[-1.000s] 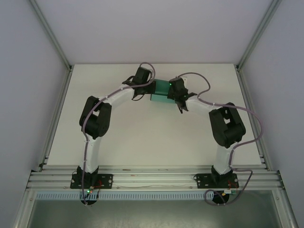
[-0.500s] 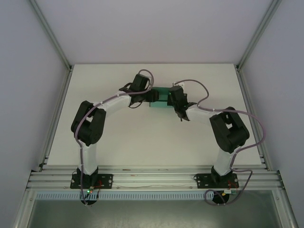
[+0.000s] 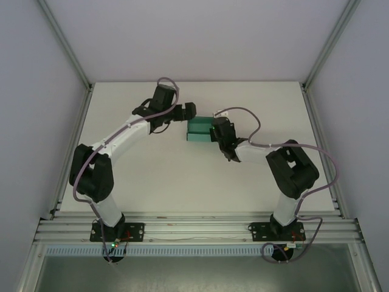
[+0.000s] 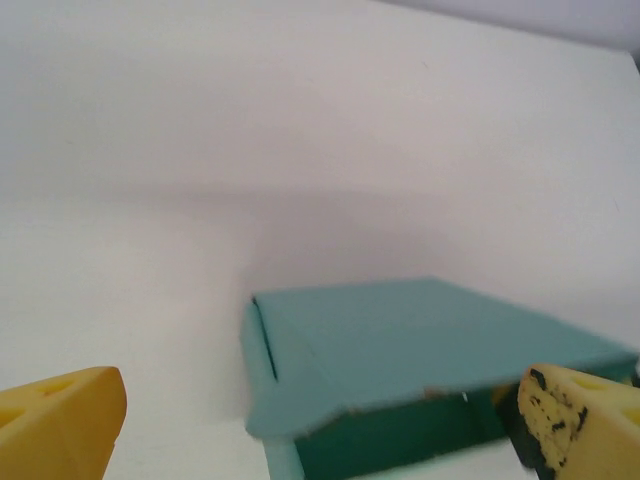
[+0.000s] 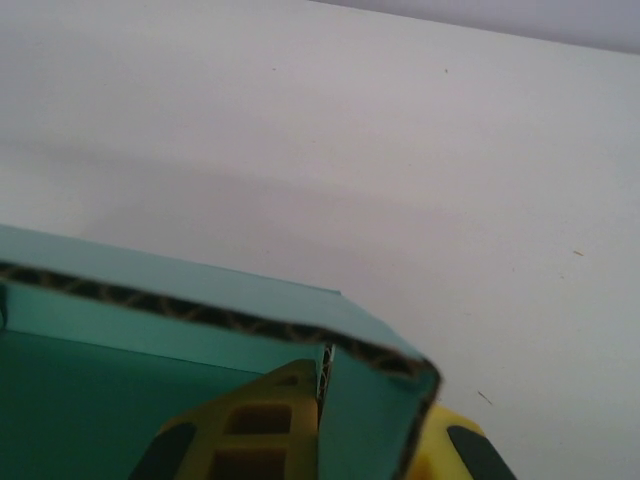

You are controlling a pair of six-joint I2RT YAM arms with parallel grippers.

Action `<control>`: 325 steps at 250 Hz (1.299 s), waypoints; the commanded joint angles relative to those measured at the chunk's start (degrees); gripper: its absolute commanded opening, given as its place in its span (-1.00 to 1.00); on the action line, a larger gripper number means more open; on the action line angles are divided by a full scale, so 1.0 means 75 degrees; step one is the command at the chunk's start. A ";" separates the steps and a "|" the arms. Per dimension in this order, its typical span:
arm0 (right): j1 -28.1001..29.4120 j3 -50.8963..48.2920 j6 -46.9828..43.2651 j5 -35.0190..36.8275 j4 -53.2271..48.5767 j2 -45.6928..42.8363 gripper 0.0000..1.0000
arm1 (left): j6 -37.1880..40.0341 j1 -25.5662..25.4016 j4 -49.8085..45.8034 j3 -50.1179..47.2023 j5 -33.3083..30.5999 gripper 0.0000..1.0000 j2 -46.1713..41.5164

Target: Assemble paper box

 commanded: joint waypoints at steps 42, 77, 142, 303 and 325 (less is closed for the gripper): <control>0.0269 -0.0496 -0.0724 0.0227 0.0099 0.0317 -0.99 | -0.1005 0.0572 -0.0633 0.1196 0.0917 1.00 0.1627; 0.0313 -0.0542 -0.0833 0.0391 0.0163 0.0355 -0.95 | -0.1038 0.0574 -0.0349 0.0911 0.1367 0.76 0.1925; 0.0358 -0.0728 -0.1207 0.0482 0.0063 0.0155 -0.79 | -0.1373 0.0573 0.0554 0.0118 0.1816 0.21 0.2269; 0.0349 -0.1295 -0.0801 -0.1953 -0.2322 -0.2220 0.12 | -0.1147 0.0495 0.1675 -0.1393 0.2329 -0.08 0.2336; 0.0319 -0.1210 -0.0515 -0.2173 -0.2971 -0.2531 0.27 | -0.1086 0.0492 0.1783 -0.1481 0.2383 -0.08 0.2408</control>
